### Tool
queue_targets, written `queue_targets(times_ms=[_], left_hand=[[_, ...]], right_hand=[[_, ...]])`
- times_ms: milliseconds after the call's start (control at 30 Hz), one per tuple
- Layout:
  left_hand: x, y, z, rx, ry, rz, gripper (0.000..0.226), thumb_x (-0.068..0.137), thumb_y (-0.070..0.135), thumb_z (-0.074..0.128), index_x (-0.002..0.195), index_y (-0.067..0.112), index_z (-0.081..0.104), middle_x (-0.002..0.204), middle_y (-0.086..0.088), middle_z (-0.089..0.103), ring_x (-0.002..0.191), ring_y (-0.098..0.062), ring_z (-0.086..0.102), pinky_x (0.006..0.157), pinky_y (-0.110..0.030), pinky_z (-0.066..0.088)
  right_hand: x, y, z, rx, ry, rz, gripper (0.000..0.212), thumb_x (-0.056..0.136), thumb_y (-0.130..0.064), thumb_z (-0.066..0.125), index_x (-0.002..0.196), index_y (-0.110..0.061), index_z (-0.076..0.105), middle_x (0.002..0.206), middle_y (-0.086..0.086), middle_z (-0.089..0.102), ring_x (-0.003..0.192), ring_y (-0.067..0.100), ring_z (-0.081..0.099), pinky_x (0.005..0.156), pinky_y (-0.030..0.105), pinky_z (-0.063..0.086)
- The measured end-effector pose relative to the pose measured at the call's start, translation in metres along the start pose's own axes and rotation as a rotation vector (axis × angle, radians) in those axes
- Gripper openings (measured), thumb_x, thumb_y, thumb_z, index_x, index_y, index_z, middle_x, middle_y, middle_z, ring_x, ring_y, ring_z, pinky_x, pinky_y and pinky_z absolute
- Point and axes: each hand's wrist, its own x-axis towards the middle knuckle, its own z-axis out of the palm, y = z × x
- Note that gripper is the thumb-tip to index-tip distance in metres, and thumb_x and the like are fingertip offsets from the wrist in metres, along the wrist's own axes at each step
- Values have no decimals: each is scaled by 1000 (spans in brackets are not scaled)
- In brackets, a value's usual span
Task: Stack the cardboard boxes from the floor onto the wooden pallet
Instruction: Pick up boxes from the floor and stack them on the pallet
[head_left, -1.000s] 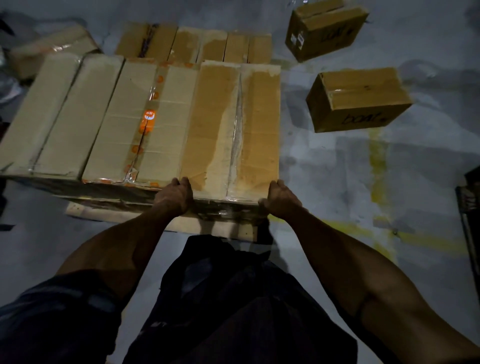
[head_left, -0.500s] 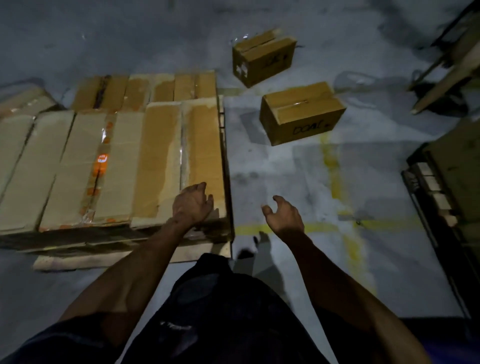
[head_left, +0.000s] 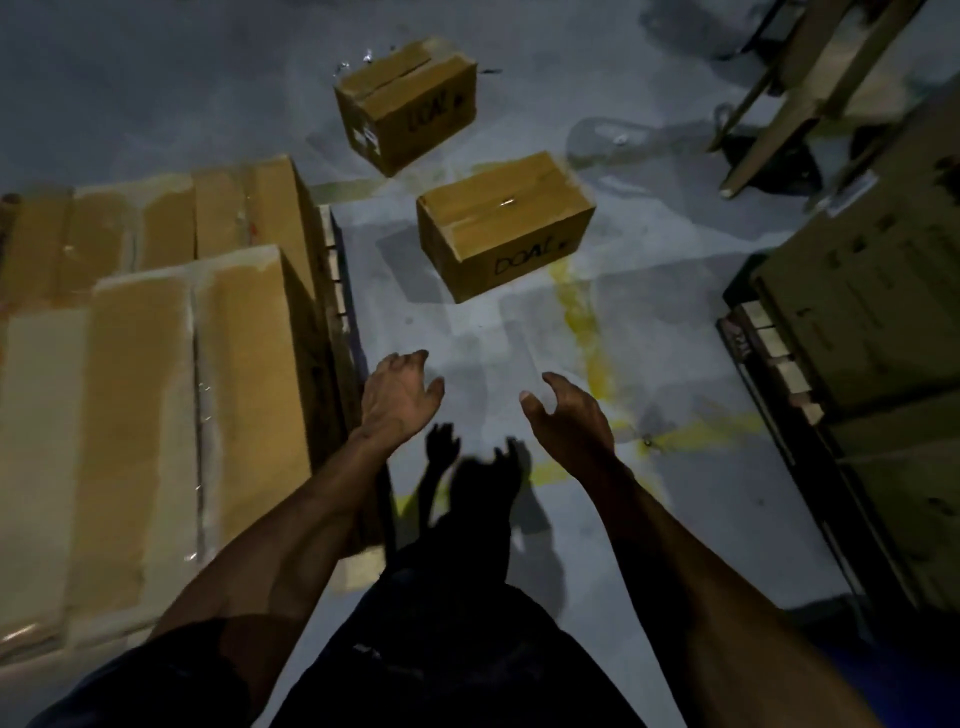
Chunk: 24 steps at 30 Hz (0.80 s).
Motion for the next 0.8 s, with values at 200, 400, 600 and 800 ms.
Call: queue_targets(times_ms=[200,400,600,800], left_hand=[[123,43,1,-27,-102,-57,58,99,41,55,145,6,48,138,-22,58,127,-39,52,106,-46,44],[223,104,-28,-27,-104,-77,57,102,39,51,149,7,44,146,-20,52,135,-38,45,110,-43,39],[322,151,-31,-49,-86,-153,54,101,40,52,144,8,49,142,-18,57,132,-37,50,107,-41,43],[411,200,-26,-108,-75,-312,73,86,52,36,137,3,53,136,-22,59,126,-39,53,102,-42,45]], right_hand=[[123,7,-63,-54,-77,32,64,98,-53,52,152,-22,41,156,3,44,142,26,42,113,41,39],[226,5,-132,-50,-83,43,63,99,-54,50,153,-23,38,154,5,46,140,29,44,110,41,39],[356,19,-176,-23,-99,6,64,97,-55,52,150,-21,44,149,8,51,137,32,47,111,45,41],[500,20,-227,-87,-201,-157,62,96,-50,59,143,-10,51,137,18,60,127,39,55,103,46,47]])
